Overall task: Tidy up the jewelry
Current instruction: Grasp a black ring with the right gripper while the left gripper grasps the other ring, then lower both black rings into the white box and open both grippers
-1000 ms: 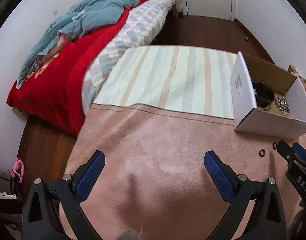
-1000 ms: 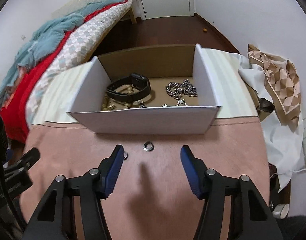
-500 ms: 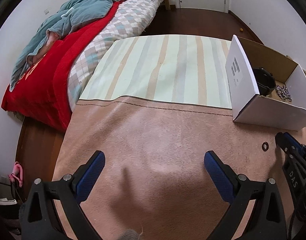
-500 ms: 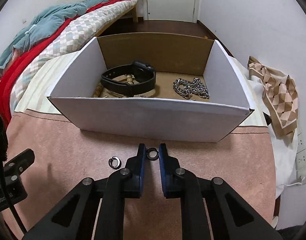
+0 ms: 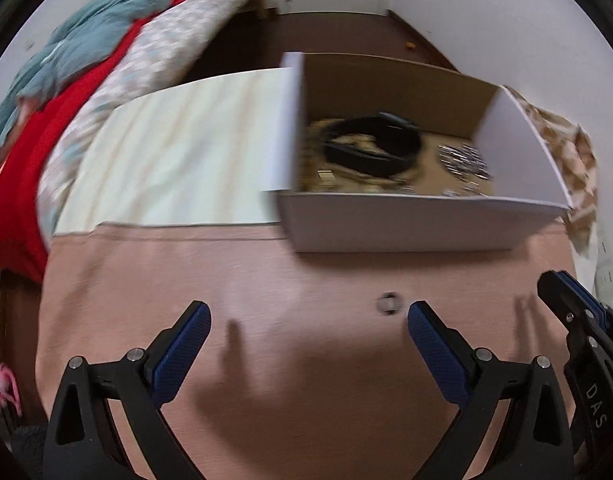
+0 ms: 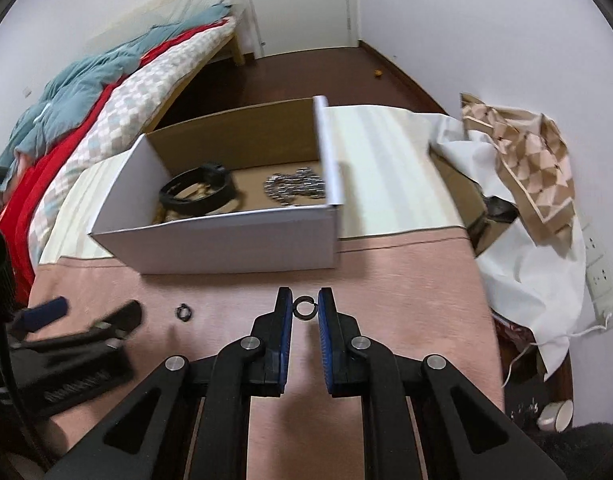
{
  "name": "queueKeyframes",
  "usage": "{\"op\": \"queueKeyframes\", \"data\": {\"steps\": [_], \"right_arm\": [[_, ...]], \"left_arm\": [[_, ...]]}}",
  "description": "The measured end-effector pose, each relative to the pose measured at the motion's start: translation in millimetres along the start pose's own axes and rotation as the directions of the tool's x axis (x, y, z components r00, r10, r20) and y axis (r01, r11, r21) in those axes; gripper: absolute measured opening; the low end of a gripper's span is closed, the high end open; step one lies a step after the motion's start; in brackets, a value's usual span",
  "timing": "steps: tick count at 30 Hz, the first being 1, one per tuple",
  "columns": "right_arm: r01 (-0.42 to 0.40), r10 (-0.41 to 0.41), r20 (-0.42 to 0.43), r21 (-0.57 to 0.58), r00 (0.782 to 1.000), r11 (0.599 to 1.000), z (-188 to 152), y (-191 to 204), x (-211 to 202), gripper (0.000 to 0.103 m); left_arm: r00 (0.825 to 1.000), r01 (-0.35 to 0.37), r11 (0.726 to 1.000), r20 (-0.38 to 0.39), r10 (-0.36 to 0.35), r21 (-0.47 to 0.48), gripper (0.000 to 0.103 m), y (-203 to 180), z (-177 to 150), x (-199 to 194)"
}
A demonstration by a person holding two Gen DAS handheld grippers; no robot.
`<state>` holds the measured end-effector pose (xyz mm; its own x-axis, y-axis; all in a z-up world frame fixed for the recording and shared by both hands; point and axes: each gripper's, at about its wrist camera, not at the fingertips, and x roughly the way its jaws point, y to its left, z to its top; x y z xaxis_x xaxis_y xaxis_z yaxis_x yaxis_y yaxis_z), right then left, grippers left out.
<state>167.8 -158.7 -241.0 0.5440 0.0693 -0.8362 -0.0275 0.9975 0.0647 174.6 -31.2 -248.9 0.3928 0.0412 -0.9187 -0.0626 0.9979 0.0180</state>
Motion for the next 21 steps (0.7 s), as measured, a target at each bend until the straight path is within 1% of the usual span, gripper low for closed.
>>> {"op": "queueKeyframes", "data": {"steps": [1,2,4,5,6,7,9,11,13,14,15,16,21], "right_arm": [[0.005,-0.005,0.001,0.012,1.0,1.0,0,-7,-1,0.013],[0.009,-0.009,0.001,0.022,1.0,1.0,0,-12,-2,0.013],[0.021,-0.021,-0.001,0.038,1.0,0.999,0,-22,-1,0.014],[0.024,-0.024,-0.002,0.047,1.0,0.999,1,-25,-1,0.014],[0.027,-0.027,-0.005,0.054,1.0,0.998,1,-28,0,0.014],[0.027,-0.026,-0.007,0.068,1.0,0.997,1,-33,0,0.014],[0.025,-0.024,-0.013,0.086,1.0,0.996,0,-38,2,0.014],[0.024,-0.023,-0.017,0.094,1.0,0.995,1,-41,4,0.014],[0.022,-0.02,-0.022,0.1,1.0,0.995,0,-44,6,0.014],[0.022,-0.02,-0.022,0.099,1.0,0.995,0,-44,6,0.014],[0.022,-0.02,-0.022,0.101,1.0,0.995,0,-44,7,0.014],[0.022,-0.02,-0.023,0.104,1.0,0.994,0,-44,7,0.014],[0.017,-0.016,-0.01,0.117,1.0,0.993,1,-46,3,0.014]], "left_arm": [[1.0,0.007,1.0,-0.002,-0.007,0.017,0.089,-8,0,1],[1.0,0.01,1.0,-0.004,-0.01,0.03,0.085,-14,0,2],[1.0,0.02,0.999,-0.014,-0.019,0.047,0.073,-23,-1,5],[1.0,0.024,0.998,-0.017,-0.023,0.05,0.071,-26,-1,6],[1.0,0.024,0.998,-0.015,-0.024,0.055,0.066,-29,-2,6],[1.0,0.022,0.998,-0.015,-0.021,0.059,0.056,-31,-2,6],[0.999,0.034,0.998,-0.017,-0.033,0.056,0.046,-33,-4,6],[0.999,0.032,0.998,-0.013,-0.031,0.056,0.042,-35,-4,5],[0.999,0.041,0.997,-0.007,-0.041,0.062,0.019,-35,-3,7],[0.999,0.039,0.997,-0.006,-0.039,0.066,0.015,-36,-4,6],[0.999,0.041,0.997,-0.007,-0.041,0.068,0.011,-37,-4,5],[0.999,0.042,0.997,-0.007,-0.042,0.068,0.01,-38,-5,5],[0.999,0.05,0.996,0.005,-0.051,0.067,0.01,-38,-8,-1]]}}
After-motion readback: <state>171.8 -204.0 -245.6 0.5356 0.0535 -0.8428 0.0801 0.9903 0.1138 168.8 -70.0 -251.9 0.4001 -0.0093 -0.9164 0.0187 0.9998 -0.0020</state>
